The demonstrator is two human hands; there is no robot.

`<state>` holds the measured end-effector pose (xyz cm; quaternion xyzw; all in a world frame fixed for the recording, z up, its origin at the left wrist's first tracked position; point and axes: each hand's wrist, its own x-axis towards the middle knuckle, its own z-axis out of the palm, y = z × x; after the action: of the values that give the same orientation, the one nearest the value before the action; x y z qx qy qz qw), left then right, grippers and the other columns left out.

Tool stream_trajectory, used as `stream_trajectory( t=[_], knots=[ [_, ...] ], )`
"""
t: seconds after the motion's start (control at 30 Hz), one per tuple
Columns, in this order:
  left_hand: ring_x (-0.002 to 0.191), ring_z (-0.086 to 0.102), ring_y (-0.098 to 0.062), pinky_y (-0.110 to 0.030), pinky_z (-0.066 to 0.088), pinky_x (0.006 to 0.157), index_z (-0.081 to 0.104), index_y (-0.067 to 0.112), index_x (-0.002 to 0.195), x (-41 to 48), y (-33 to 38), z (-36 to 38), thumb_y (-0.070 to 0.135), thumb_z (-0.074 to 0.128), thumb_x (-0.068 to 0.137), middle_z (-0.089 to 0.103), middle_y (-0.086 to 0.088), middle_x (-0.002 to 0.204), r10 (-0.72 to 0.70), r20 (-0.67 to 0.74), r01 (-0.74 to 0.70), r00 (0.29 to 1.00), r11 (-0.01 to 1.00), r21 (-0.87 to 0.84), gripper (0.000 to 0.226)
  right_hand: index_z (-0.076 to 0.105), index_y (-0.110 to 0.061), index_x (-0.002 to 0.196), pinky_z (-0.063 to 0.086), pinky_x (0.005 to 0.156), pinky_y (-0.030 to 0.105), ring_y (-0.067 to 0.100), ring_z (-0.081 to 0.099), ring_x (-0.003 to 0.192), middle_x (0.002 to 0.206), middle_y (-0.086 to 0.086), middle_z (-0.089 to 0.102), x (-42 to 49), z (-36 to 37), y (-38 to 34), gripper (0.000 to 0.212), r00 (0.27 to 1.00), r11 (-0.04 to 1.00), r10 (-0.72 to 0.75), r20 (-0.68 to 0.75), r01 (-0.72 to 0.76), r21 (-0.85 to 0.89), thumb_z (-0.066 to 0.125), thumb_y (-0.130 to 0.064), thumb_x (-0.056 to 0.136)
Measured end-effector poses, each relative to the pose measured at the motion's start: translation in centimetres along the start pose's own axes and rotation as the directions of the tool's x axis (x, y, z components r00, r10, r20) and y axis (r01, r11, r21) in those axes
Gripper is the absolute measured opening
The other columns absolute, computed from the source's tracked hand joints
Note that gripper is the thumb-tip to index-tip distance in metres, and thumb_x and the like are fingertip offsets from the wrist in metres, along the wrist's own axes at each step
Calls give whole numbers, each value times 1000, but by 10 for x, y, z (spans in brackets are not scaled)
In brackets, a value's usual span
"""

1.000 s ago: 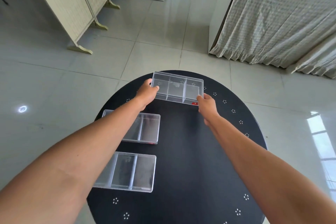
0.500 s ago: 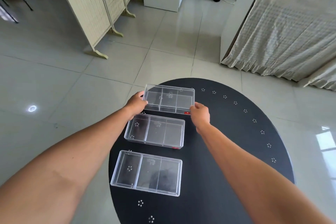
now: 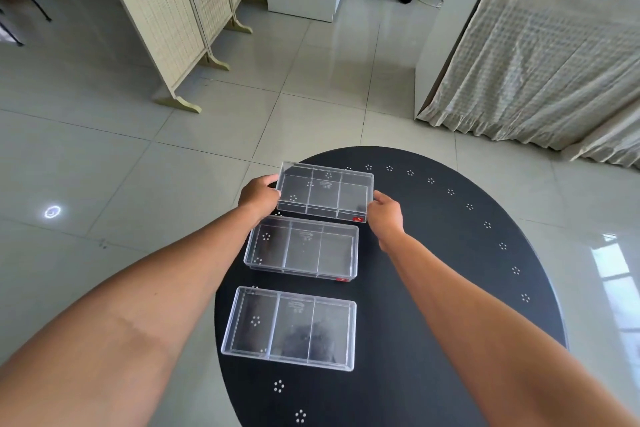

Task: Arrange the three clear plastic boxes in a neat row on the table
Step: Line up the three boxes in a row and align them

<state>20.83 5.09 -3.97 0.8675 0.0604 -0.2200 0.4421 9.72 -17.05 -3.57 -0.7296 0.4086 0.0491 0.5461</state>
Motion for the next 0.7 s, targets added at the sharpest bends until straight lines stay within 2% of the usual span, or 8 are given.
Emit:
stream_trajectory(
  t=[0.03, 0.17, 0.27, 0.33, 0.43, 0.53, 0.6, 0.7],
  knots=[
    [106, 65, -22, -19, 44, 70, 53, 27, 142, 0, 0, 0, 9, 52, 90, 59, -7, 142, 5, -9, -5, 1000, 1000, 0, 55, 70, -30, 119, 48, 67, 30, 18, 63, 78, 95, -11, 75, 0, -1, 0, 57, 1000, 1000, -1, -6, 1, 2, 31, -4, 87],
    [103, 68, -22, -22, 47, 71, 54, 31, 140, -1, -3, 0, 12, 55, 89, 61, -6, 139, 5, -16, -5, 1000, 1000, 0, 54, 63, -29, 132, 53, 66, 24, 11, 68, 82, 104, -9, 76, -2, -2, 4, 56, 1000, 1000, -11, -16, 11, 18, 33, -4, 91],
    [100, 70, -22, -27, 53, 81, 54, 32, 139, -2, -5, 0, 13, 56, 88, 63, -5, 138, 1, -9, -1, 1000, 1000, -5, 55, 59, -30, 137, 56, 75, 29, 16, 70, 92, 101, -10, 76, -2, -2, 8, 59, 999, 1000, -22, -23, 23, 18, 33, -4, 91],
    [101, 70, -24, -30, 54, 88, 54, 32, 139, 0, -6, 0, 14, 56, 88, 66, -5, 133, 2, 0, -2, 1000, 1000, -5, 55, 61, -31, 135, 57, 79, 34, 18, 69, 92, 94, -10, 74, -1, -3, 7, 59, 999, 999, -36, -22, 36, 10, 33, -3, 91],
    [104, 68, -26, -32, 53, 93, 53, 30, 140, 1, -7, 1, 14, 56, 88, 70, -5, 124, -4, -2, 4, 1000, 1000, 0, 55, 60, -30, 136, 56, 74, 31, 23, 70, 98, 89, -9, 73, -1, -3, 6, 58, 999, 999, -37, -13, 37, -8, 35, -3, 92],
    [107, 66, -25, -28, 47, 88, 50, 28, 143, -1, -5, 3, 13, 54, 90, 67, -6, 130, 3, -2, -3, 1000, 1000, 20, 56, 54, -26, 142, 51, 65, 23, 23, 68, 99, 94, -8, 72, -1, -5, 6, 56, 1000, 1000, -29, -8, 29, 10, 37, -3, 95],
    [101, 63, -23, -25, 43, 82, 47, 27, 145, -4, -4, 5, 11, 52, 91, 63, -6, 135, 6, -2, -6, 1000, 1000, 31, 56, 48, -23, 147, 46, 60, 21, 19, 65, 91, 99, -6, 70, -3, -5, 5, 54, 1000, 1000, -20, -11, 20, 22, 39, -5, 97],
    [98, 64, -22, -24, 45, 72, 45, 28, 147, -6, -4, 7, 9, 49, 92, 57, -7, 143, 11, -9, -11, 1000, 1000, 17, 58, 49, -26, 147, 45, 56, 22, 14, 60, 77, 112, -5, 71, -5, -5, 6, 55, 1000, 1000, -21, 6, 21, 0, 38, -7, 96]
  ],
)
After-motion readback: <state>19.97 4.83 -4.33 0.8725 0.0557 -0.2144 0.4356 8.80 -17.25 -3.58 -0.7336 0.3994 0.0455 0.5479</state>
